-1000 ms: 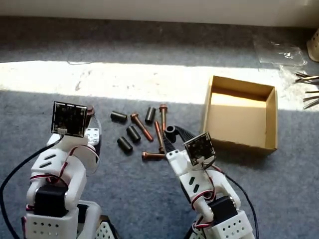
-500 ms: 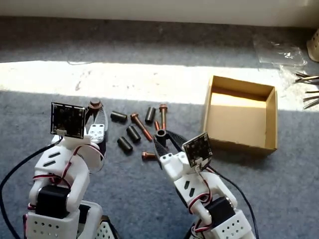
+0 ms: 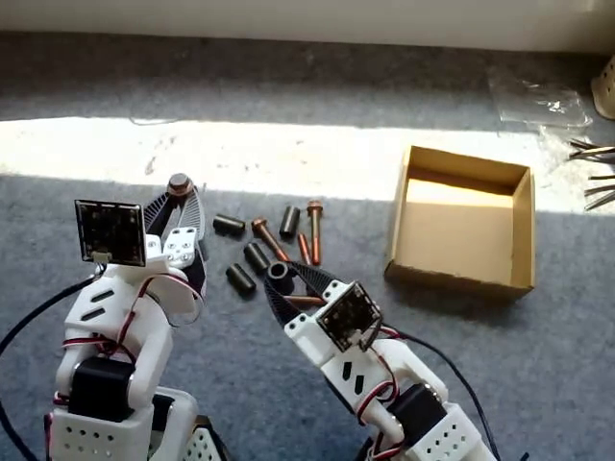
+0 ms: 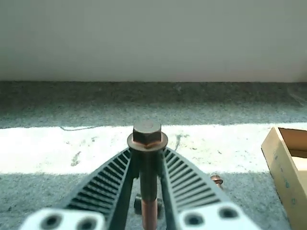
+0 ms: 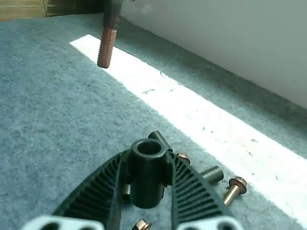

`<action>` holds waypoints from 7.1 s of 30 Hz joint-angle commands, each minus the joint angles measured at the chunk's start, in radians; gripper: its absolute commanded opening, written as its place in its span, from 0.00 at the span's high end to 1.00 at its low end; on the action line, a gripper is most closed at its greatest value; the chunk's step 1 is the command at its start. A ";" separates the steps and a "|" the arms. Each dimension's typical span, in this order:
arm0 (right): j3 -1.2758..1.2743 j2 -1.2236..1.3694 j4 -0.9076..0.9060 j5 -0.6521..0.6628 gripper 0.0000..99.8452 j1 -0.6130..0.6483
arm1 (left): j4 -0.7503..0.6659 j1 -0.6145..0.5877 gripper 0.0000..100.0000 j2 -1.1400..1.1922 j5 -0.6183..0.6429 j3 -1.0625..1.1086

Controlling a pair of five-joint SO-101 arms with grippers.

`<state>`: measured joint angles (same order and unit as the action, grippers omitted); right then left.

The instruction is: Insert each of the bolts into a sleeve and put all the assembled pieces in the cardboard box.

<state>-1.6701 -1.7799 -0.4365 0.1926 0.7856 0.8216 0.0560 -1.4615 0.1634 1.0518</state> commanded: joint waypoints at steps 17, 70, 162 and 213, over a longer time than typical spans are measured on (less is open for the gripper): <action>-0.071 -0.016 0.033 0.020 1.00 -0.042 | -0.146 0.189 1.00 -0.266 -0.002 -0.018; -0.101 -0.016 0.104 0.018 1.00 -0.041 | -0.158 0.372 1.00 -0.352 0.239 0.199; -0.101 -0.015 0.033 0.025 1.00 -0.185 | 0.061 0.024 0.81 -0.354 0.196 0.239; 1.029 1.359 -0.183 0.112 1.00 -0.802 | -0.052 -0.111 0.98 -0.354 -0.041 0.479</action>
<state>-0.7633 -0.5048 -0.6559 0.2923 -0.0031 0.7679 -0.0483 -1.8082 0.1266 1.5873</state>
